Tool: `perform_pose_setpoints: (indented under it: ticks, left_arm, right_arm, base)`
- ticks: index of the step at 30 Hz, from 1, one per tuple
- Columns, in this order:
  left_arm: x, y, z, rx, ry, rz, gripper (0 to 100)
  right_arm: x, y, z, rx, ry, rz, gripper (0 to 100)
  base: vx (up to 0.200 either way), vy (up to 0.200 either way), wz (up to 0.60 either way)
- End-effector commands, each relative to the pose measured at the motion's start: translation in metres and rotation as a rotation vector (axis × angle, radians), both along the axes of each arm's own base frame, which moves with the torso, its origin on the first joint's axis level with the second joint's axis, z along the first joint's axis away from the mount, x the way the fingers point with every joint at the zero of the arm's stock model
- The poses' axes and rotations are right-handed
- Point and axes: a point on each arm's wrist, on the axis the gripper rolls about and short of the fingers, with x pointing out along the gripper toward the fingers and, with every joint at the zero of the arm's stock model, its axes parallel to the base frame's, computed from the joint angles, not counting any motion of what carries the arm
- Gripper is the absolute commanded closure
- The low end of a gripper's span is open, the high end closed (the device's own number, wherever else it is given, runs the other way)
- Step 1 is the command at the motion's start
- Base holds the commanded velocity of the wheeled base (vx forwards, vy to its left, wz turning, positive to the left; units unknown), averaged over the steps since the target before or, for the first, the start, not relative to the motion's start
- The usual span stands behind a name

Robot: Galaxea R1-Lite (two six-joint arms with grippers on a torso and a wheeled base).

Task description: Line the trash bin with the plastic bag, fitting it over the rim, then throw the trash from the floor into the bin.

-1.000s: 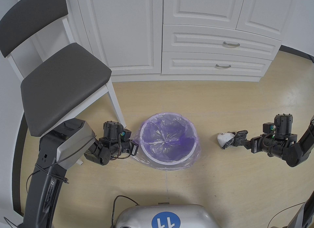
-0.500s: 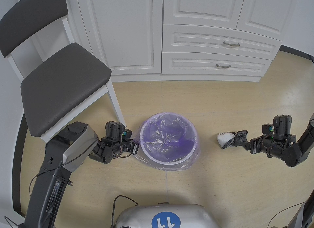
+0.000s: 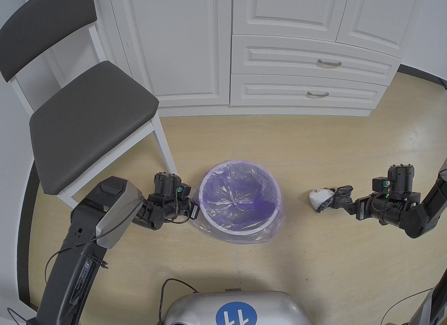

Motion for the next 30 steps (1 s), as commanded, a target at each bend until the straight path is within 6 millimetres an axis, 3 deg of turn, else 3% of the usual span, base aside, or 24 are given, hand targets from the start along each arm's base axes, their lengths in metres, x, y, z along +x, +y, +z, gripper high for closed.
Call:
perform_pose_setpoints:
  ticks: [1, 3, 4, 12, 18, 24, 30]
  left_arm:
    - [0.002, -0.003, -0.006, 0.0, 0.0, -0.003, 100]
    - [0.001, -0.002, -0.005, 0.006, 0.004, -0.004, 100]
    - [0.001, -0.002, -0.005, 0.011, 0.008, -0.006, 0]
    - [-0.003, 0.02, 0.019, 0.126, 0.066, -0.019, 0]
    - [-0.021, 0.028, 0.039, 0.167, 0.09, 0.002, 0]
    - [-0.062, 0.026, 0.079, 0.243, 0.092, 0.064, 0]
    - [-0.096, 0.034, 0.1, 0.296, 0.068, 0.136, 0]
  right_arm:
    - [0.0, 0.0, -0.001, 0.0, 0.002, 0.0, 0]
    - [0.001, 0.0, -0.003, -0.001, 0.01, 0.0, 0]
    - [0.001, 0.0, -0.004, -0.001, 0.011, 0.0, 0]
    - [0.001, -0.002, -0.003, -0.001, 0.011, -0.005, 0]
    - [-0.001, -0.002, -0.002, -0.006, 0.01, -0.001, 0]
    - [-0.004, -0.002, 0.001, -0.021, 0.003, 0.009, 0]
    - [-0.01, -0.002, 0.008, -0.032, -0.017, 0.013, 0]
  base:
    - [0.0, 0.0, 0.0]
    - [0.0, 0.0, 0.0]
    - [0.0, 0.0, 0.0]
    - [0.0, 0.0, 0.0]
    - [0.0, 0.0, 0.0]
    - [0.0, 0.0, 0.0]
    - [0.0, 0.0, 0.0]
